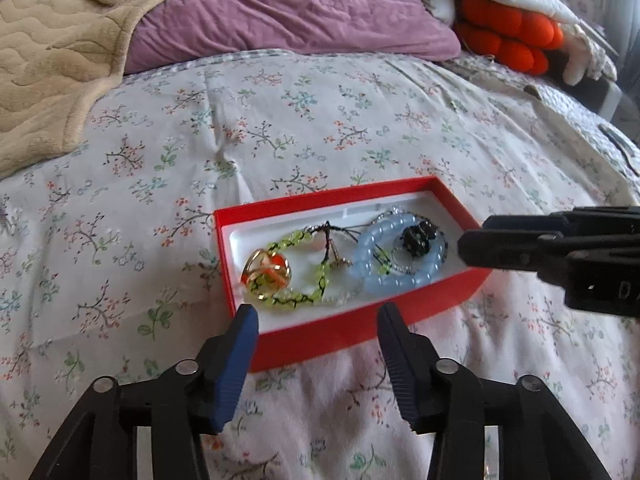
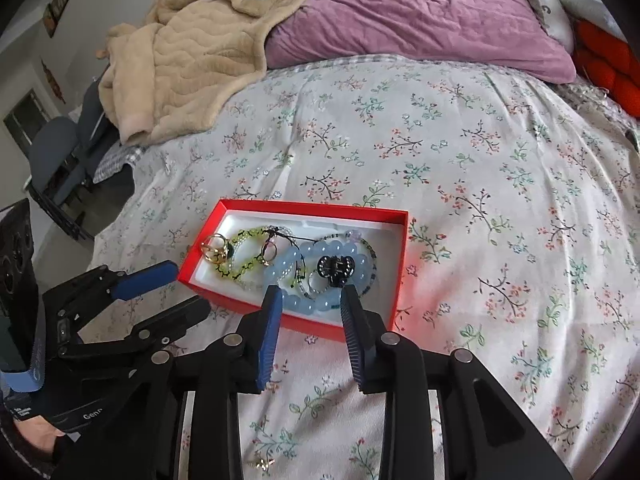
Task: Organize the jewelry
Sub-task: 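Open the left tool to drop its ring while the right tool releases the earring, then move both open tools back toward the small gold earrings on the sheet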
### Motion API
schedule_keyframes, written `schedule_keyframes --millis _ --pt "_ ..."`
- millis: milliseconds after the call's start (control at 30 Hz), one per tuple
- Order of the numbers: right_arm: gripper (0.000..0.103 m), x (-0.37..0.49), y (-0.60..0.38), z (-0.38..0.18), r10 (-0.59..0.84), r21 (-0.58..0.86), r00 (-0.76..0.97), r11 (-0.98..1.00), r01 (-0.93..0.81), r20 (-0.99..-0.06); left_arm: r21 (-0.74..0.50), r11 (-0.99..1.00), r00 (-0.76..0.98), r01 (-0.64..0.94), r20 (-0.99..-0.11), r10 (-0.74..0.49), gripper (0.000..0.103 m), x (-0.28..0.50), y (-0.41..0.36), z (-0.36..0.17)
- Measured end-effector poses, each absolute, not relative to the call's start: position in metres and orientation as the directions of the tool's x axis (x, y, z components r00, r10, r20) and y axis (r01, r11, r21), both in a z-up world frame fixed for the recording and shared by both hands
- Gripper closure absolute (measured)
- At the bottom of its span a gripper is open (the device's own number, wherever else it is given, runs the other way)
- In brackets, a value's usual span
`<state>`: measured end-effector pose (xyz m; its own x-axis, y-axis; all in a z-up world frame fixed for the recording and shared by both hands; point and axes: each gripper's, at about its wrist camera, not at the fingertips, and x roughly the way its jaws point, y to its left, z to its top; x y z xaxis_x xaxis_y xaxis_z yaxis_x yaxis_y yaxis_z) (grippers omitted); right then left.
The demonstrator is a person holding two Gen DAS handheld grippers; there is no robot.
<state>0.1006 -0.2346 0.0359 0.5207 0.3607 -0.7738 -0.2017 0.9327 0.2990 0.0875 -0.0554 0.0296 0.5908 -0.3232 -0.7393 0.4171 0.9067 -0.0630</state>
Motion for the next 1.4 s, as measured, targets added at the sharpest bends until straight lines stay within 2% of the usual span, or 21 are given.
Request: schedule_keyframes --millis 200,300,600,1000,1400 --pt "0.049 0.085 -0.242 0.045 0.354 0.297 0.534 0.935 -0.193 -0.767 -0.063 0.909 0.593 0.412 -0.739 -0.32 0.033 0.072 -0.049 0.037" --pt "0.046 0.077 -0.244 0.049 0.351 0.293 0.539 0.936 -0.194 -0.766 -0.06 0.907 0.59 0.416 -0.742 -0.319 0.023 0.066 -0.047 0.04" --pt "0.033 0.052 -0.246 0.054 0.32 0.263 0.544 0.948 -0.182 -0.776 -0.035 0.916 0.579 0.399 -0.765 -0.282 0.009 0.045 -0.044 0.04" --pt "0.028 0.02 -0.257 0.034 0.237 0.203 0.477 0.972 -0.121 -0.847 -0.007 0.928 0.507 0.371 -0.836 -0.209 0.009 0.023 -0.033 0.018" --pt "0.028 -0.01 -0.261 -0.001 0.161 0.148 0.39 0.987 -0.064 -0.907 0.003 0.929 0.479 0.37 -0.858 -0.188 0.009 -0.003 -0.027 -0.01"
